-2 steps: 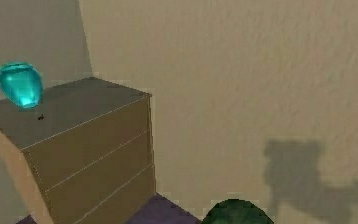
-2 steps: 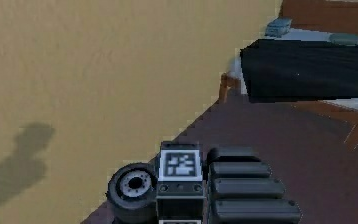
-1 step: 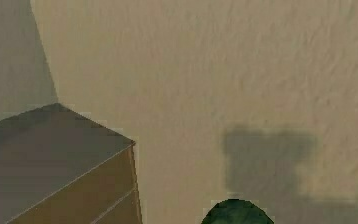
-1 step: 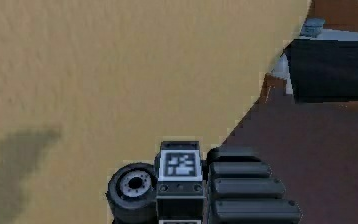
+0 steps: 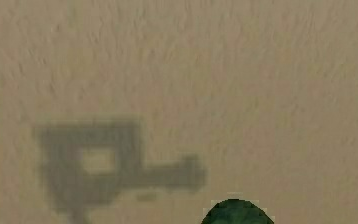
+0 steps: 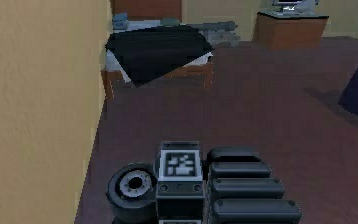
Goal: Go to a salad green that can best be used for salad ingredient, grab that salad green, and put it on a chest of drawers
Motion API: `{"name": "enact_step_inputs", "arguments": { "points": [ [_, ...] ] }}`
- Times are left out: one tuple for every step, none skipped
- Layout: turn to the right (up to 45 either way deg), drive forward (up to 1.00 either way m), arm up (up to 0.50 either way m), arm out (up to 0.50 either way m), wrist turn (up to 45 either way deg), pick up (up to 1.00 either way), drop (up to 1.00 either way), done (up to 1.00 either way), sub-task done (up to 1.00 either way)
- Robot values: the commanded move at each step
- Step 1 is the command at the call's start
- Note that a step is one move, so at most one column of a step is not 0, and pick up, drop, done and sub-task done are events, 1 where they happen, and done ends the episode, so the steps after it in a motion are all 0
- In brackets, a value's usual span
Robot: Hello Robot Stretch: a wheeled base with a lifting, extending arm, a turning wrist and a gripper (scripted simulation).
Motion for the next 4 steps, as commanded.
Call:
{"name": "enact_step_inputs", "arguments": {
  "points": [
    [39.0,0.00,0.00,0.00,0.0,0.00,0.00,0.00,0.00],
    [-45.0,0.00,0.00,0.00,0.0,0.00,0.00,0.00,0.00],
    [-45.0,0.00,0.00,0.00,0.0,0.00,0.00,0.00,0.00],
    [-12.0,0.00,0.00,0.00,0.0,0.00,0.00,0.00,0.00]
  ]
}}
